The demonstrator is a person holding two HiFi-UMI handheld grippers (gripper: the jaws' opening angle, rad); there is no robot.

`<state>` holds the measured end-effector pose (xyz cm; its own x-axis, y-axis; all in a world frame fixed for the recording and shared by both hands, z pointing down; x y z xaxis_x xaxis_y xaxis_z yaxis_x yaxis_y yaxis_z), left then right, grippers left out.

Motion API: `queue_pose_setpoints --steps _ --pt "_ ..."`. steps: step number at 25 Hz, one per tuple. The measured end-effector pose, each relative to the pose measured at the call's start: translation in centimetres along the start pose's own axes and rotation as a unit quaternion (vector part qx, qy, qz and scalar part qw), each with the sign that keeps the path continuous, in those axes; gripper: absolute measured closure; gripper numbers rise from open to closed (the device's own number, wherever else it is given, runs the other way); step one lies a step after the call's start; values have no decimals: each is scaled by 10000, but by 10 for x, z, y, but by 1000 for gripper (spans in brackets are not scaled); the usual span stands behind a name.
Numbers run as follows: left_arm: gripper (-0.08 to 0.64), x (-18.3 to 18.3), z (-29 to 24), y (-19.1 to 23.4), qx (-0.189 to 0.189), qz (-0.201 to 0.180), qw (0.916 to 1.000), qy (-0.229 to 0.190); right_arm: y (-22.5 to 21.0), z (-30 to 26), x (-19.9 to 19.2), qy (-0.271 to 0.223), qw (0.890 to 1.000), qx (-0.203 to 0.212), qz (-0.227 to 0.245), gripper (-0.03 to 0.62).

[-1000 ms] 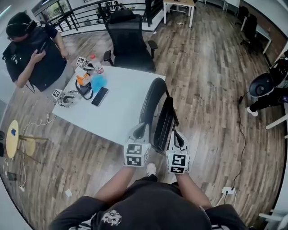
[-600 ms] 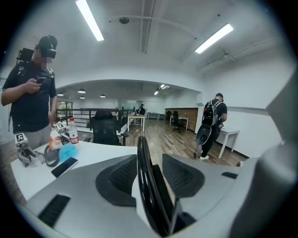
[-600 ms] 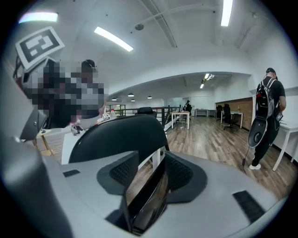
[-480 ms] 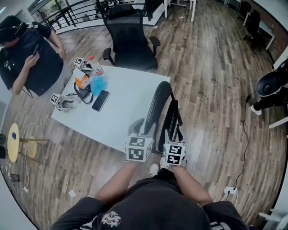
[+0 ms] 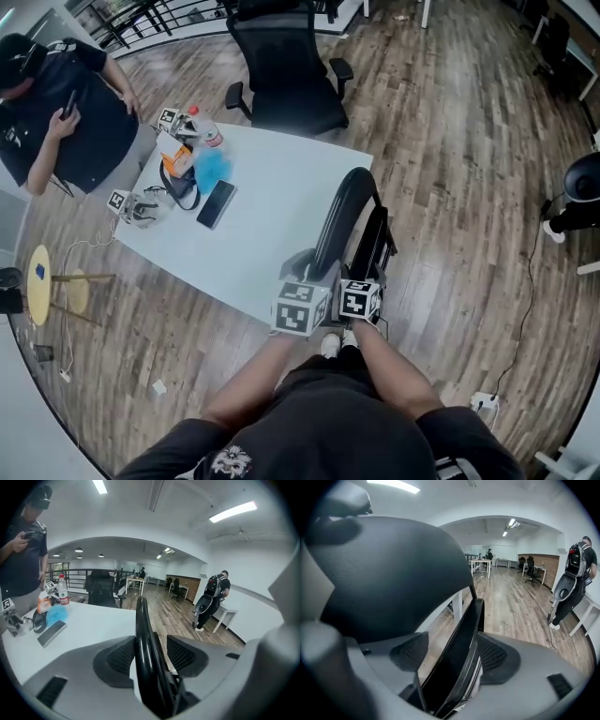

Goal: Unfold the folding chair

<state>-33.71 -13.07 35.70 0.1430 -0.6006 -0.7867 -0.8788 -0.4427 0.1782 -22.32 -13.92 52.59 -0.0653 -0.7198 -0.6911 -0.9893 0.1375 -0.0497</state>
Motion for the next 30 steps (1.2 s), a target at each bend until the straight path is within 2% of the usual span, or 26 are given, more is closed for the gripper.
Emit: queue_pose_setpoints --steps 5,11,16,22,26,30 --pt "356 -1 -12 4 63 68 9999 96 -3 -33 -15 601 9980 -198 -84 273" --pt "356 -4 -22 8 -343 104 9990 271 -8 -67 -32 1006 9929 -580 -244 273" --pt "356 -4 -24 14 -628 337 9973 175 -7 -80 -33 1347 9885 -426 -544 273" --pt "356 -5 -25 16 -924 225 9951 273 -16 -68 -27 1282 9902 -355 -422 273" --pt "356 -7 -24 19 -1049 169 9939 294 -29 -60 -37 1288 9889 -324 -667 273" --pt "357 -8 -25 19 -1143 226 9927 306 -59 -46 -43 1090 9907 -443 -686 273"
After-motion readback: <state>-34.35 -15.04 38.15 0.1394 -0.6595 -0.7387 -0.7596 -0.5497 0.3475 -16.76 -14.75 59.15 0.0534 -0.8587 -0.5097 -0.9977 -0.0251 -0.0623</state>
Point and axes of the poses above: the fingertips, and each gripper's own axes: z backward along the fingers, y to its left, x out of its top, the point moved 6 cm from there along z, backward along the fingers
